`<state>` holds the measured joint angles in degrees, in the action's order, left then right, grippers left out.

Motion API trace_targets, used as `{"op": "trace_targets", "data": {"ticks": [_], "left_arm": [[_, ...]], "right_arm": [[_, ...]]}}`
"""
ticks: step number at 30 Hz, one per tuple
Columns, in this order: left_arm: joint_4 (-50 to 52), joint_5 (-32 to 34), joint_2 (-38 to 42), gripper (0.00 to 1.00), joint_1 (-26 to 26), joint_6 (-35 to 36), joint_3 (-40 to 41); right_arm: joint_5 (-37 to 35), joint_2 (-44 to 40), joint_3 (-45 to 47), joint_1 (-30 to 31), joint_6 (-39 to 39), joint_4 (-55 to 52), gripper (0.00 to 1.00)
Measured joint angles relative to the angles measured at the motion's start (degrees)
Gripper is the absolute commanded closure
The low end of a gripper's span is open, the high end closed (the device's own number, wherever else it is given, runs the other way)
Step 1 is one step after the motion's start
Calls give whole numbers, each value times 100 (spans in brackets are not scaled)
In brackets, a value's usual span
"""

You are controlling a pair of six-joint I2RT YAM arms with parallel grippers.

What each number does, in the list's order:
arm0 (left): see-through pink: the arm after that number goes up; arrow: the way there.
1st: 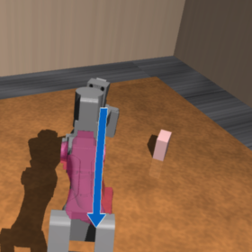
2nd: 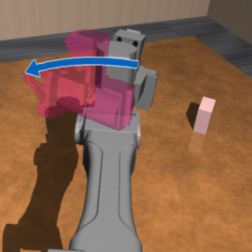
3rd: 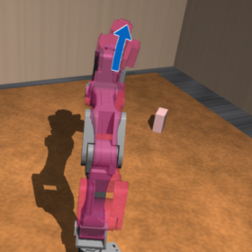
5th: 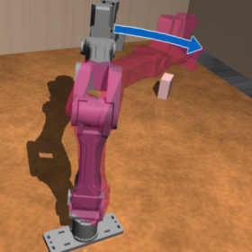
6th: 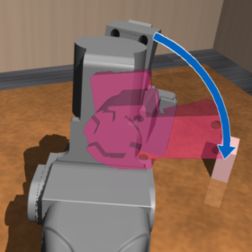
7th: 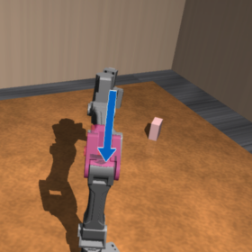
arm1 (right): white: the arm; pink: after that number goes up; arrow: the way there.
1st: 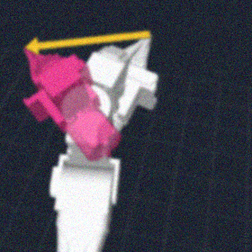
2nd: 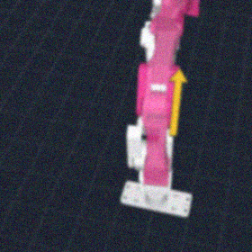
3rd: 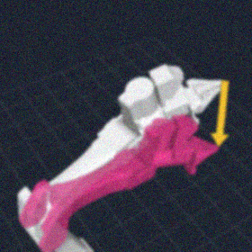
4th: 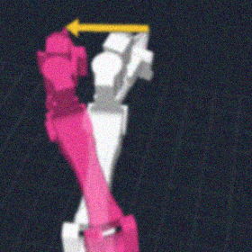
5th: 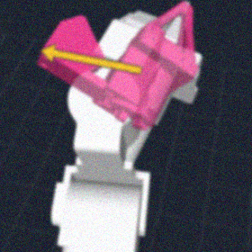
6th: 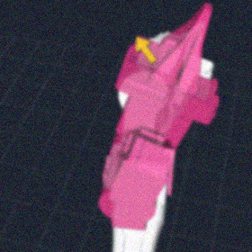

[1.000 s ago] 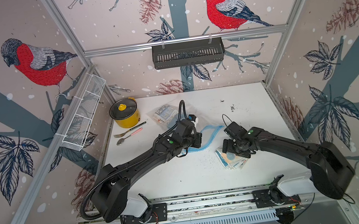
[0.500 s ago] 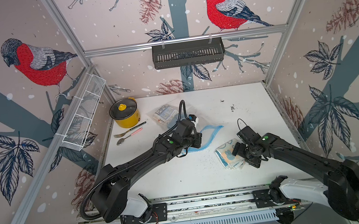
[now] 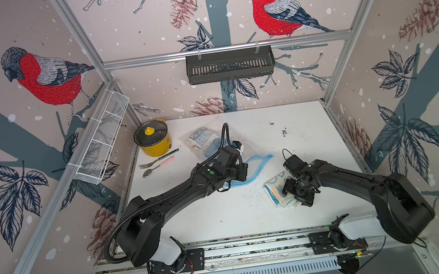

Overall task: Place the folded towel into the vacuum bag
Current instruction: Pick up the towel from the center of the board.

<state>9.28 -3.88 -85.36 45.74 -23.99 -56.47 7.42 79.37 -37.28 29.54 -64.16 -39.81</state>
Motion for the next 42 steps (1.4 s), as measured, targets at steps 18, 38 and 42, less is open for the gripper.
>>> {"op": "trace_targets", "data": {"ticks": [18,38,42], "left_arm": [[2,50,-13,100,0,2,-2],[70,258,85,100,0,-2,-264],[87,291,72,100,0,0,-389]], "right_arm": [[619,50,216,-258,424,726,97],[695,-2400,533,-737,1556,1845,100],[931,-2662,448,-815,1784,1794,100]]}}
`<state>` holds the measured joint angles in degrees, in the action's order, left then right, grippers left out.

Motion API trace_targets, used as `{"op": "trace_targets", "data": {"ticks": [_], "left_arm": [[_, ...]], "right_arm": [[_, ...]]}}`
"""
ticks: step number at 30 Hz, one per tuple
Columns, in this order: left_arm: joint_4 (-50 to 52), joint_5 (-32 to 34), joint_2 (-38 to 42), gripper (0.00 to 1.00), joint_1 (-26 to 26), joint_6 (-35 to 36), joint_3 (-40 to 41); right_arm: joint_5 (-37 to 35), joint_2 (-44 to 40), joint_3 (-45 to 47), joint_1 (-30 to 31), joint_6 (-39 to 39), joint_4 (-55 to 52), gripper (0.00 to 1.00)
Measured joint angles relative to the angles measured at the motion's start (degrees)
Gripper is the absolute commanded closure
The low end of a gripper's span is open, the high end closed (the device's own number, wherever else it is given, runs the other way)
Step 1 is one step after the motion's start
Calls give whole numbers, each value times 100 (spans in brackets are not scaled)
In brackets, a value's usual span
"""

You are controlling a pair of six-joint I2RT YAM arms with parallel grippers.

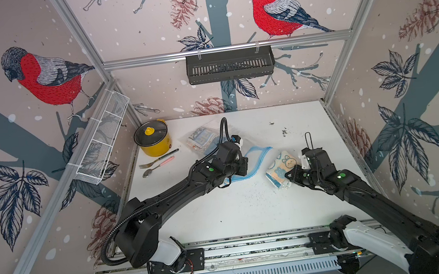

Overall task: Place the folded towel into the vacuum bag
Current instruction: Pick up the towel from the center of the board, then place the towel in the vacuum bag.

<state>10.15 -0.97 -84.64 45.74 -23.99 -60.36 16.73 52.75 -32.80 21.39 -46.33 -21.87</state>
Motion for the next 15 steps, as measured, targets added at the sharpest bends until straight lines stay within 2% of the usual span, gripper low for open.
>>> {"op": "trace_targets", "data": {"ticks": [7,15], "left_arm": [[28,63,-92,100,0,-2,-76],[42,111,-245,100,0,-7,-173]], "right_arm": [[673,-455,-306,-7,299,-144,100],[1510,-767,-223,195,295,-22,100]]}}
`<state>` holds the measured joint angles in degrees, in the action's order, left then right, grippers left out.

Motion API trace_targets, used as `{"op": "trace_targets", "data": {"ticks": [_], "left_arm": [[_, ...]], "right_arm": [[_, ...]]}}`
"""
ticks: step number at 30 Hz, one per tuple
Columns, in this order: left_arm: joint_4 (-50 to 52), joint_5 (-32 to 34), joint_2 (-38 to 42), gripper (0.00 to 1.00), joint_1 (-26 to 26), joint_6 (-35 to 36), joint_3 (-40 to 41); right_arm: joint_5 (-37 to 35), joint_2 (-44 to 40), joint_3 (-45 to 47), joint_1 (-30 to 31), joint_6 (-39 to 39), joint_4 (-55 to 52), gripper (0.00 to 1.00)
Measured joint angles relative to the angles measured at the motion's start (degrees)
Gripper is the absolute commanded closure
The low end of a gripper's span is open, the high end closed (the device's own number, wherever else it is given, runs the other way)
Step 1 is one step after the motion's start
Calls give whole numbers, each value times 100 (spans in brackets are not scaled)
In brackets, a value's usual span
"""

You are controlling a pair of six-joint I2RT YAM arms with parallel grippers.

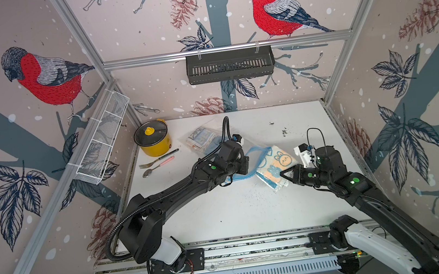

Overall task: Place the folded towel into the vacuum bag
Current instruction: Place the towel in the vacuum bag.

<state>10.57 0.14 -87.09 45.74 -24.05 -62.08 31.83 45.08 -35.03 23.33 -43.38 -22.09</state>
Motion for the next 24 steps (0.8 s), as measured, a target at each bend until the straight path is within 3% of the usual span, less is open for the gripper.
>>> {"op": "trace_targets", "data": {"ticks": [7,24], "left_arm": [[20,0,-74,100,7,2,-114],[201,378,-109,100,393,63,-212]], "right_arm": [[426,404,284,566,-343,669,100],[986,1812,-4,459,-590,1718,100]]}}
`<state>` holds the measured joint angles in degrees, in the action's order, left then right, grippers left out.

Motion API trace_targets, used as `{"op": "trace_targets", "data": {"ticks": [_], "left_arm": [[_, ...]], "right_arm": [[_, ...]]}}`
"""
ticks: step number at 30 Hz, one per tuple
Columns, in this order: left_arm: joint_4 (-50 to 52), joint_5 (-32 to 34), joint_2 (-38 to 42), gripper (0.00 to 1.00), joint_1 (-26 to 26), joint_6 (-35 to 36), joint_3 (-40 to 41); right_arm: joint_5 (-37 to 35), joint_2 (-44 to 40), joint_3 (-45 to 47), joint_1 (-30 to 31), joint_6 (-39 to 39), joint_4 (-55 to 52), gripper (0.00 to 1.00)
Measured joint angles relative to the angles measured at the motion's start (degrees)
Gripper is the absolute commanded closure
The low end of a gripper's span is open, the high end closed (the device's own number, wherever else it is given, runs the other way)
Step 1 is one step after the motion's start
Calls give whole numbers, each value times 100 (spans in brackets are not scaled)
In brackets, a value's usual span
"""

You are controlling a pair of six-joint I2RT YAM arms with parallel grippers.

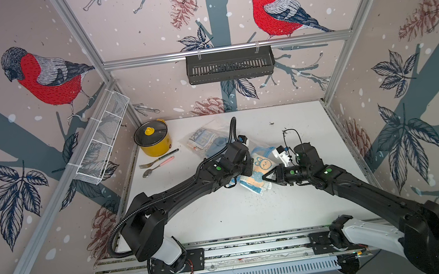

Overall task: Place the folded towel into the vacuum bag
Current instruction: Place the towel in the vacuum bag.

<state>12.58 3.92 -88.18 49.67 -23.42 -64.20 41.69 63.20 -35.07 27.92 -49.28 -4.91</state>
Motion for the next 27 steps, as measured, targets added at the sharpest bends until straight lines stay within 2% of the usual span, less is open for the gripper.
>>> {"op": "trace_targets", "data": {"ticks": [8,15,27], "left_arm": [[59,125,46,100,96,90,-11],[48,225,42,100,212,72,-11],[26,216,-87,100,306,-70,-105]], "right_arm": [[-203,107,2,-332,-155,149,100],[-313,96,26,-356,-374,343,100],[-758,824,-376,358,-769,1062,100]]}}
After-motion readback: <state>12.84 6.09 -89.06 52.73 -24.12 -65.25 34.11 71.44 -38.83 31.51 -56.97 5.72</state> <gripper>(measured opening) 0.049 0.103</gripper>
